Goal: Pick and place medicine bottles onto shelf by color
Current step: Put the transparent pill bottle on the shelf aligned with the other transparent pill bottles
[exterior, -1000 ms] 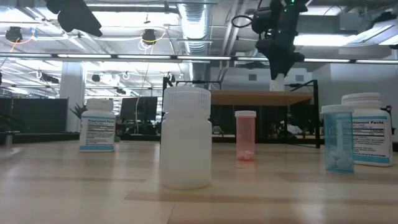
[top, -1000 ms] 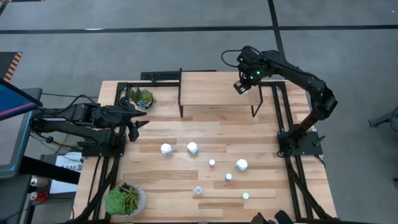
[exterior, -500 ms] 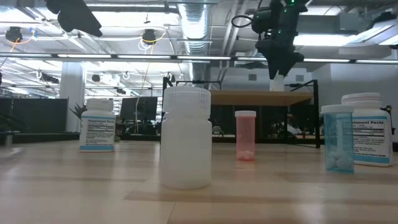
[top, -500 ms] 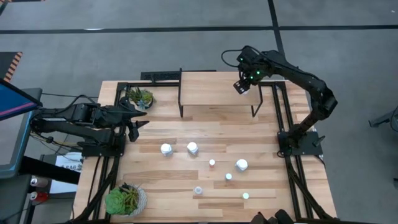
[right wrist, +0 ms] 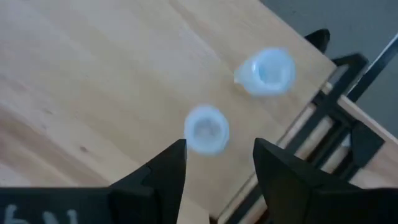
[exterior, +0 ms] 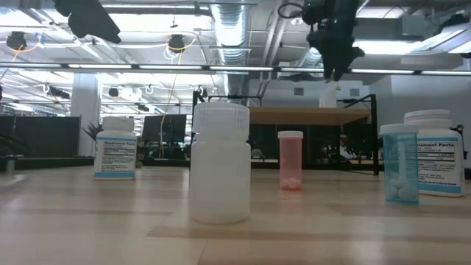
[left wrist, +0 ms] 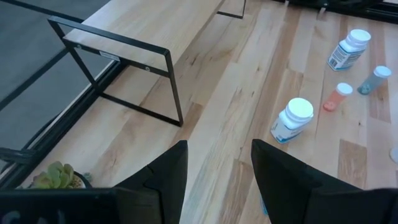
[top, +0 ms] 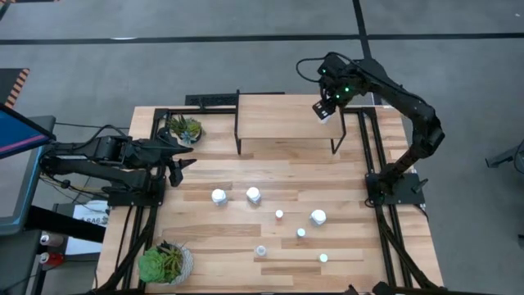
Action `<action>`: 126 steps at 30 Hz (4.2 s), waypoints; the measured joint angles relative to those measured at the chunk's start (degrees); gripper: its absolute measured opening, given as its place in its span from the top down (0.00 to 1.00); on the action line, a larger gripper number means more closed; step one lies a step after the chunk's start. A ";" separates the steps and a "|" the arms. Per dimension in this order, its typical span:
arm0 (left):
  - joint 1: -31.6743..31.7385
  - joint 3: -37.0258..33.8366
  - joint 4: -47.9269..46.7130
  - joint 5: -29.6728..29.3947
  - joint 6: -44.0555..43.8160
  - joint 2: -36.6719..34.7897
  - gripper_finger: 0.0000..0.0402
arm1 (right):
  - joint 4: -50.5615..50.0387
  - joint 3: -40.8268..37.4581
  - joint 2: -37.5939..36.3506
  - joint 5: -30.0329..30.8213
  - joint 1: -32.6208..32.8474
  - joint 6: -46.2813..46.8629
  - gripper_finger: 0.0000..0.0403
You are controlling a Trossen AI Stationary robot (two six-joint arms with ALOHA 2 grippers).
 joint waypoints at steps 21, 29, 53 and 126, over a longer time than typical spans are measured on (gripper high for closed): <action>0.00 0.00 -0.02 0.71 0.53 0.01 0.55 | -8.59 -5.06 -26.63 -0.16 26.35 21.76 0.51; 0.00 0.00 0.00 2.77 4.09 3.56 0.43 | -8.59 -13.69 -34.66 -0.20 44.15 40.90 0.52; -11.97 8.86 16.13 9.97 5.96 27.98 0.41 | -5.80 -22.80 -35.23 1.47 80.41 60.99 0.55; -25.20 53.56 -15.33 12.62 -8.54 75.78 0.27 | -2.31 -22.78 -27.17 4.21 90.58 61.16 0.63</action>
